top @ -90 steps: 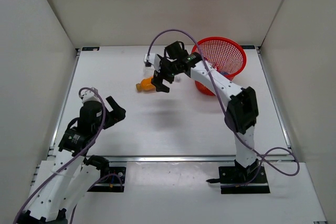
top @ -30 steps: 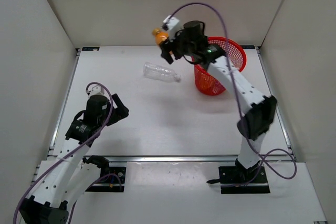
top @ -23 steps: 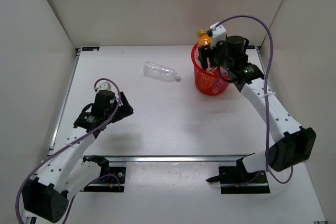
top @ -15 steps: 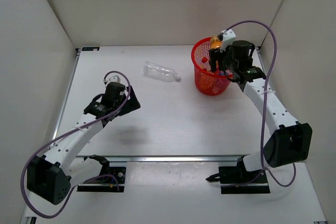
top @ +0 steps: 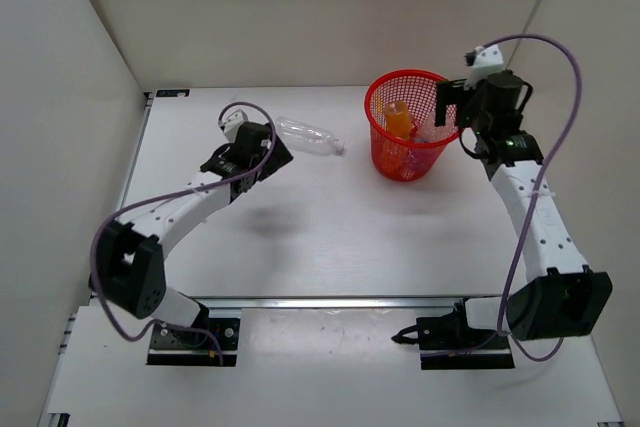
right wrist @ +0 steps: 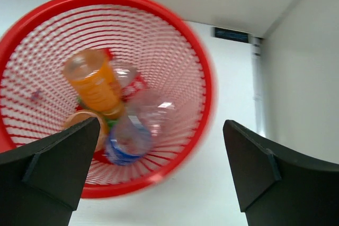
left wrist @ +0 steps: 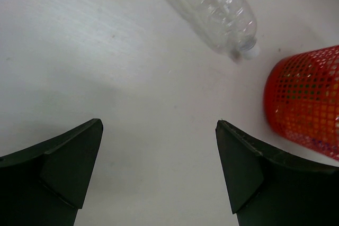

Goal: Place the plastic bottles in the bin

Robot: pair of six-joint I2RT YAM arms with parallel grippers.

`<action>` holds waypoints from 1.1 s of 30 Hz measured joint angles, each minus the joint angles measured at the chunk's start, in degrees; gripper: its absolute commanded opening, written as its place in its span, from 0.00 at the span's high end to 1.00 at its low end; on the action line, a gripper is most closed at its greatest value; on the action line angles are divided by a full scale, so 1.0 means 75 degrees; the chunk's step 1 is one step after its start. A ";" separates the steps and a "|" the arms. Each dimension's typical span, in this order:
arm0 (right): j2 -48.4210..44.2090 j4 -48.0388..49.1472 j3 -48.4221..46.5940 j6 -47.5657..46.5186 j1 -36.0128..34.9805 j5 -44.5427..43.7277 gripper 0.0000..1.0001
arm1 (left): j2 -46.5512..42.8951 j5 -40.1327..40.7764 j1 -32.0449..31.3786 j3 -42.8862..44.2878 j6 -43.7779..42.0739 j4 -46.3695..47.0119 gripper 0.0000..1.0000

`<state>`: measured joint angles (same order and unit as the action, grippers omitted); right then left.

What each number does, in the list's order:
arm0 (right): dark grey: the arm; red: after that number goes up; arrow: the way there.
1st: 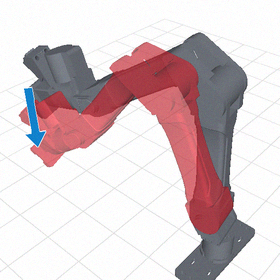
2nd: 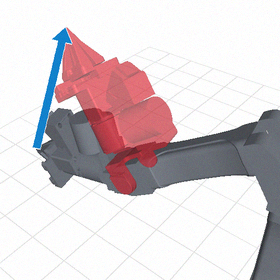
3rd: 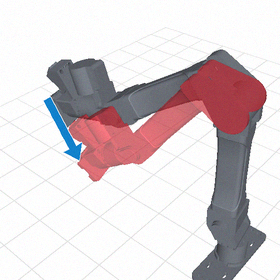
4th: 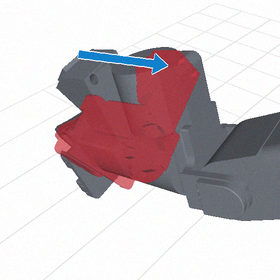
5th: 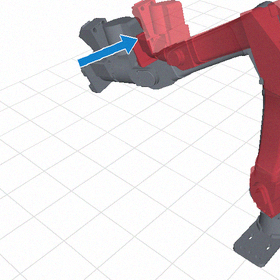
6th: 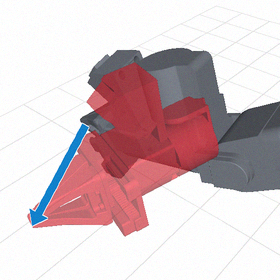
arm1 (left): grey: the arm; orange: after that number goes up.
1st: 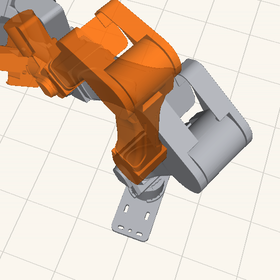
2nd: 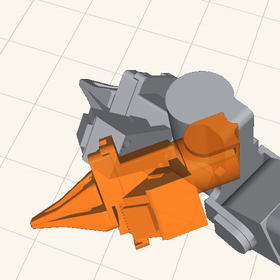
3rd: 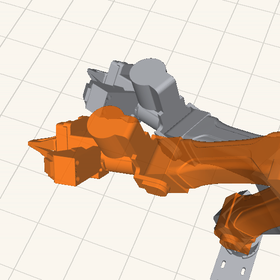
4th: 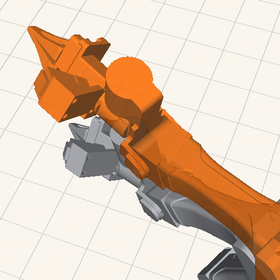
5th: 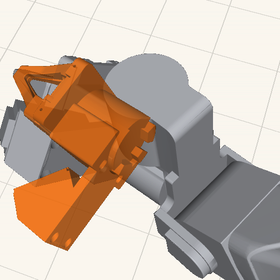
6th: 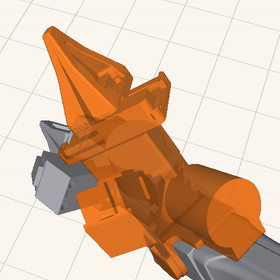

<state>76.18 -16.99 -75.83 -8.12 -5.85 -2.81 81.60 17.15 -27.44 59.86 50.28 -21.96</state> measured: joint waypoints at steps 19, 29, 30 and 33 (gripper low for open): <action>-0.2323 -0.0423 0.2259 0.0460 0.2859 -0.0516 0.01 | 0.6464 0.0245 -0.0131 0.6639 0.1469 -0.1040 0.02; -0.2498 -0.0437 0.2492 0.0478 0.2975 -0.0775 0.01 | 0.7396 0.0230 0.0090 0.7723 0.1839 -0.1728 0.03; -0.2509 -0.0449 0.2535 0.0478 0.2978 -0.0787 0.01 | 0.7644 0.0192 0.0137 0.8040 0.1880 -0.1816 0.04; -0.2591 -0.0513 0.2643 0.0475 0.2975 -0.0825 0.01 | 0.8413 0.0064 0.0251 0.8990 0.1999 -0.2145 0.08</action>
<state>56.75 -20.84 -56.01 -4.56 16.47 -8.99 144.70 17.63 -25.56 127.28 65.28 -38.04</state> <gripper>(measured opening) 0.992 0.946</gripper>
